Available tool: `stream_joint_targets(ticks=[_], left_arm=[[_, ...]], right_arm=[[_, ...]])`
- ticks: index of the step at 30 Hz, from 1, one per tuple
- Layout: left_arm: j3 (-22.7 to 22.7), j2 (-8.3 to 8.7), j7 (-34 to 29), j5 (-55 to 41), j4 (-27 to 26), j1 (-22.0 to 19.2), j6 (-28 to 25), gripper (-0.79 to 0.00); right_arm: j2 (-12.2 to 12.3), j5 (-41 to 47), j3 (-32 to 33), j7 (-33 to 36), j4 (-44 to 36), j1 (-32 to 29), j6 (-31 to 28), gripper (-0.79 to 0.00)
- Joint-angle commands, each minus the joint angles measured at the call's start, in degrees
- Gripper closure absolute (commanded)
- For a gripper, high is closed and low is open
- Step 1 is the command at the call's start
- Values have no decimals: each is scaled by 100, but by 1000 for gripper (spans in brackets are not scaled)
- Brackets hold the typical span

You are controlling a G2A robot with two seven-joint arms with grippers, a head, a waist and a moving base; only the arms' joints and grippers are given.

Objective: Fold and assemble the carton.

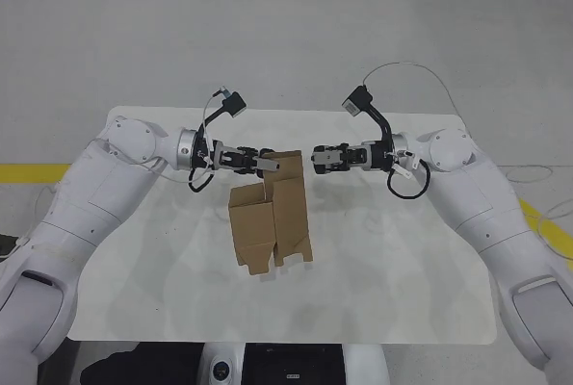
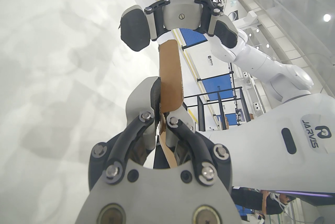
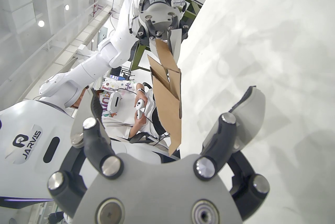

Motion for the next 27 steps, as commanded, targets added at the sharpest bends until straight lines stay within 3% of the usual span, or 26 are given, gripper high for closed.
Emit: stream_joint_targets(ticks=[1, 12, 14, 16, 17, 22, 27], left_arm=[[58, -10, 7, 2, -15, -20, -7, 0], [320, -76, 40, -127, -25, -176, -40, 0], [356, -89, 44, -164, 34, -205, -44, 0], [392, -103, 50, -197, 78, -230, -50, 0], [408, -109, 48, -224, 96, -238, -48, 0], [459, -125, 50, -297, 168, -278, -51, 0], [483, -134, 71, -330, 240, -330, -71, 0]], right_arm=[[16, -49, -75, -21, -5, 45, -21, -785], [83, 81, -524, -139, -95, 174, -139, -785], [94, 100, -598, -171, -108, 189, -171, -662], [106, 125, -670, -187, -126, 204, -187, -376], [113, 134, -703, -196, -129, 213, -196, -326], [145, 215, -851, -224, -143, 253, -224, -280], [175, 286, -979, -223, -165, 296, -223, -179]])
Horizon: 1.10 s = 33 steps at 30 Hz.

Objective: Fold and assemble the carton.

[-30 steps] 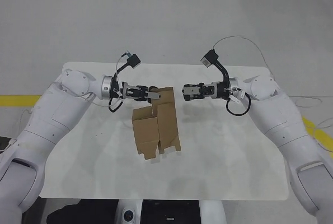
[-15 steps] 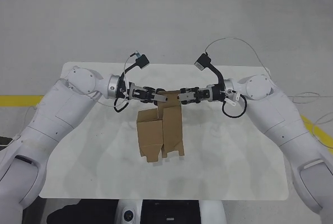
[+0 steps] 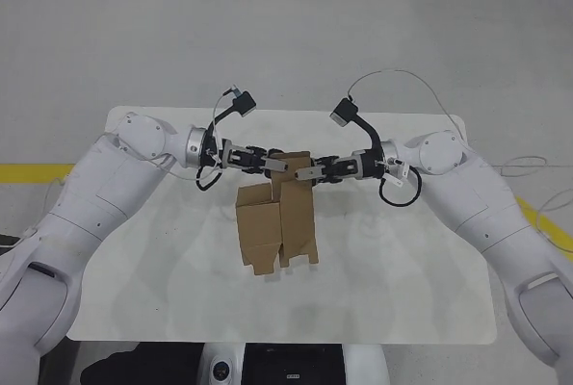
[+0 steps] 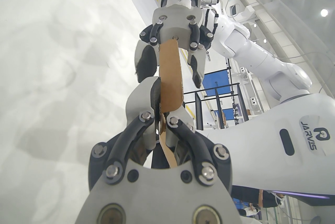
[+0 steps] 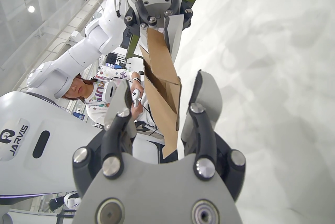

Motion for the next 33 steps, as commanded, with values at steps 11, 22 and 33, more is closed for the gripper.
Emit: stream_joint_targets(ticks=[11, 22, 33], left_arm=[[58, -15, 28, -77, 79, -55, -27, 0], [-94, -11, 23, -465, 302, -89, -22, -785], [-514, -25, 396, -483, 1325, -270, -394, -785]], right_arm=[[54, 158, -229, -25, -35, 89, -25, 0], [77, 456, -280, -56, -21, 92, -56, 0], [166, 881, 173, -153, 255, 57, -152, 0]])
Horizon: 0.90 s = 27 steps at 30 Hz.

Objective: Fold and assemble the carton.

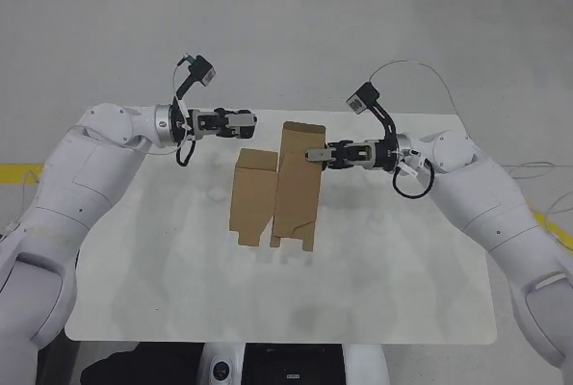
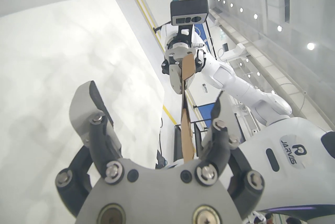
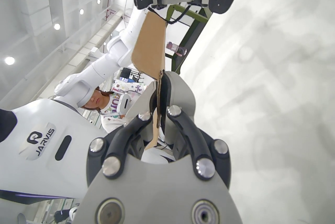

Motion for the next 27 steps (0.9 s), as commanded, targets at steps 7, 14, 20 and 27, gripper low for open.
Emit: stream_joint_targets(ticks=[7, 14, 20, 27], left_arm=[[-154, -59, 470, 425, 527, -67, -106, -785], [-286, -44, 523, 513, 200, 234, -59, -785], [-405, 1, 616, 595, -296, 611, 200, -785], [-574, 76, 728, 828, -968, 1012, 499, -785]], right_arm=[[2, 379, 448, -135, 532, -8, -133, 0], [-172, 742, 586, -398, 964, -126, -35, 0], [-293, 401, 556, -906, 1028, -230, 236, 0], [-319, -15, 654, -1039, 1002, -262, 601, 0]])
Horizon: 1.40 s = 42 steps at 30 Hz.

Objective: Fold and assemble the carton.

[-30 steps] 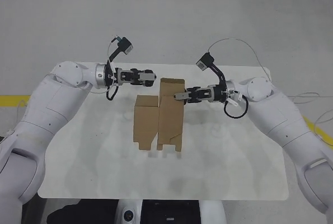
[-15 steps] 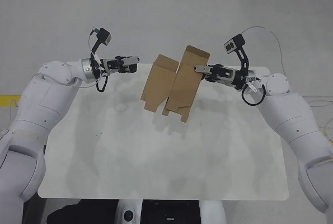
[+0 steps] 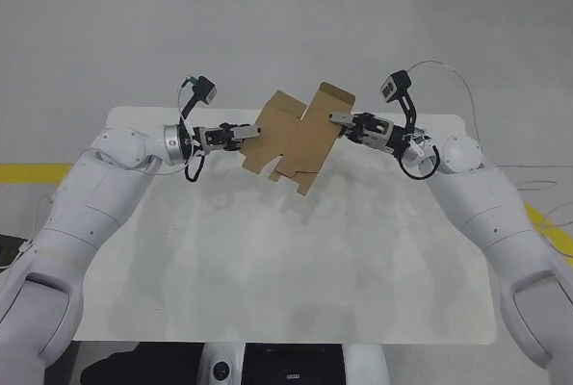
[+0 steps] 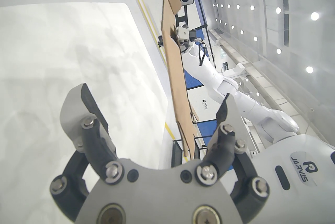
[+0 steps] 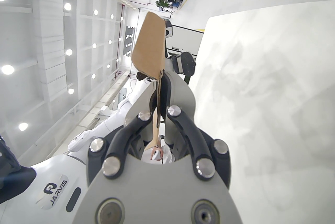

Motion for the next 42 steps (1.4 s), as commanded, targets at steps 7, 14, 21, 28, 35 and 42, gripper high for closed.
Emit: stream_joint_targets(ticks=[7, 14, 21, 28, 35, 42], left_arm=[[-255, 92, 88, 243, -515, 363, 320, -289], [-441, 101, 140, 212, -715, 508, 591, 0], [-563, 79, 60, 142, -774, 590, 740, 0], [-737, 63, -55, 53, -706, 570, 840, 0], [-842, 58, -1023, -99, -452, 414, 761, 0], [-821, 36, -1900, -82, -148, 208, 725, 0]], right_arm=[[5, -232, 217, -59, -74, -116, 170, 0], [9, -392, 410, -56, -175, -220, 228, 0], [4, -547, 577, -49, -254, -306, 281, 0], [-7, -551, 774, -40, -255, -408, 255, -785], [87, -738, 1050, 1019, -2, -277, -65, -785], [193, -951, 1159, 1962, -26, -99, 354, -785]])
